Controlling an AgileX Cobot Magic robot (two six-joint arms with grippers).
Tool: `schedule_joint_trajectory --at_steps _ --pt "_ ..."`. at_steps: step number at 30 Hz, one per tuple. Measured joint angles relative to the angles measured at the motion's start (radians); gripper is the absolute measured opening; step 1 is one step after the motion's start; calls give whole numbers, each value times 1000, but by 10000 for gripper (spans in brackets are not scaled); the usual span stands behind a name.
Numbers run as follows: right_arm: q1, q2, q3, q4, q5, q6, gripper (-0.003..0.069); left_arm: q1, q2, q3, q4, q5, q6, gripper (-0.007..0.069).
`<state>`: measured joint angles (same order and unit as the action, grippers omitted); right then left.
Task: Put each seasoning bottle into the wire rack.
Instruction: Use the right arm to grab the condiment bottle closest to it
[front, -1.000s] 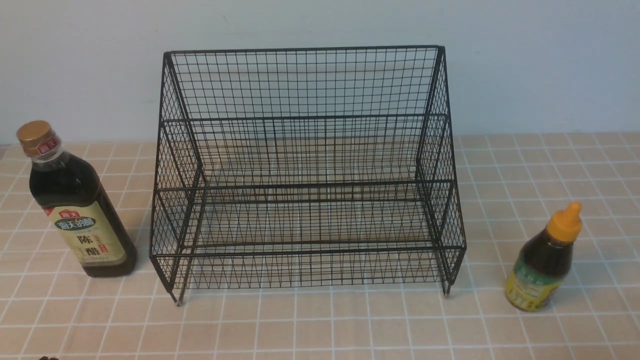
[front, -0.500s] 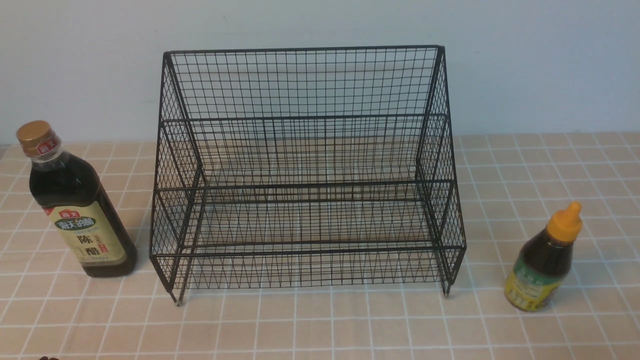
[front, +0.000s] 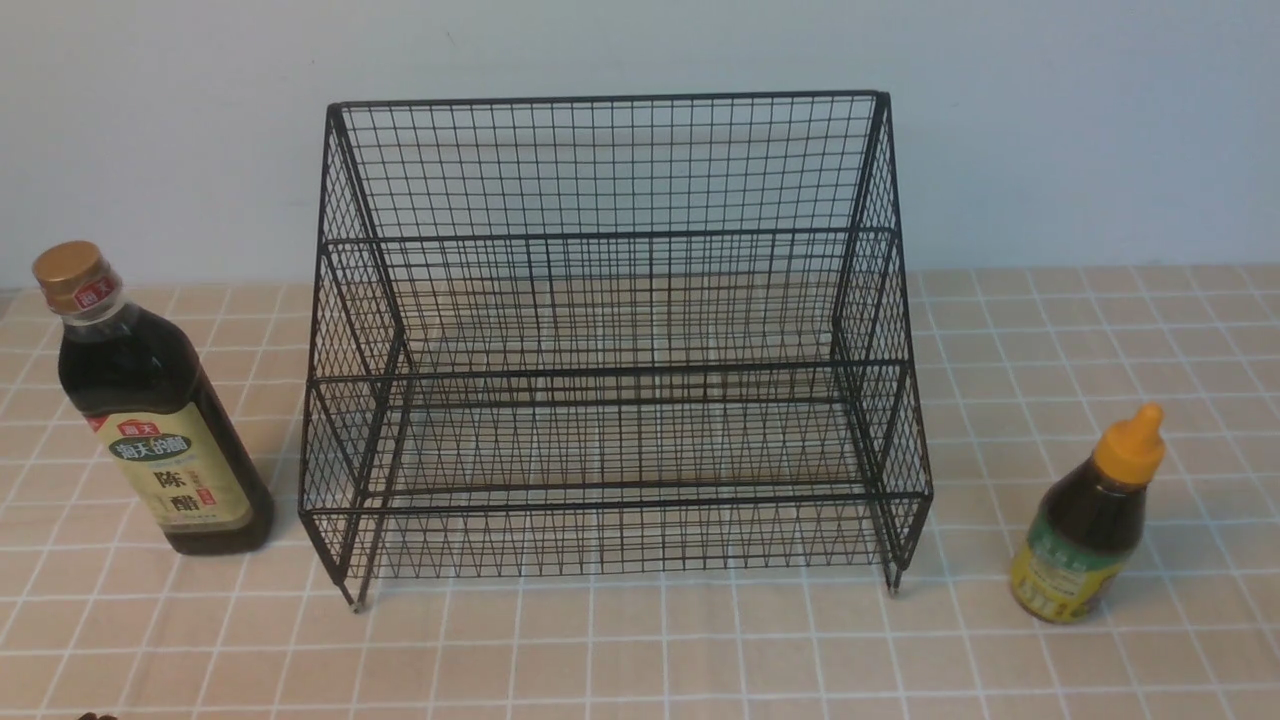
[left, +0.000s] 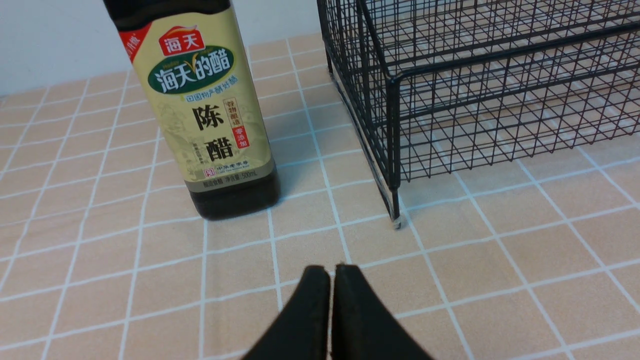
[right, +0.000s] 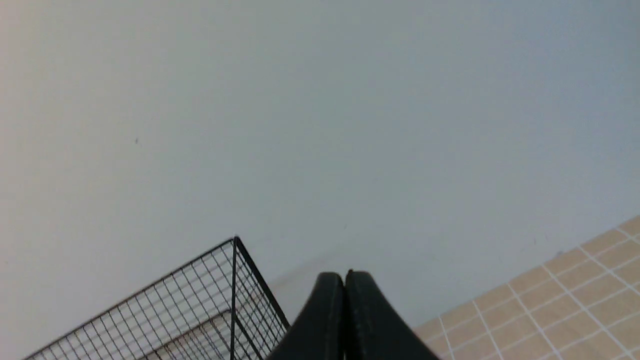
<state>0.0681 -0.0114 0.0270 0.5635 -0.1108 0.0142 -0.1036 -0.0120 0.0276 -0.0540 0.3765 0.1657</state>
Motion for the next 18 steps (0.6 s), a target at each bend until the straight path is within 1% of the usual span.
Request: schedule_joint_trajectory --at_steps 9,12,13,14,17,18 --pt "0 0 0 9 -118 0 -15 0 0 0 0 0 0 -7" --pt "0 0 -8 -45 -120 -77 -15 0 0 0 0 0 0 -7" --pt "0 0 -14 -51 -117 -82 -15 0 0 0 0 0 0 -7" --pt "0 9 -45 -72 -91 -121 -15 0 0 0 0 0 0 -7" --pt "0 76 -123 -111 -41 -172 -15 0 0 0 0 0 0 -7" --pt "0 147 -188 -147 -6 -208 -15 0 0 0 0 0 0 -7"
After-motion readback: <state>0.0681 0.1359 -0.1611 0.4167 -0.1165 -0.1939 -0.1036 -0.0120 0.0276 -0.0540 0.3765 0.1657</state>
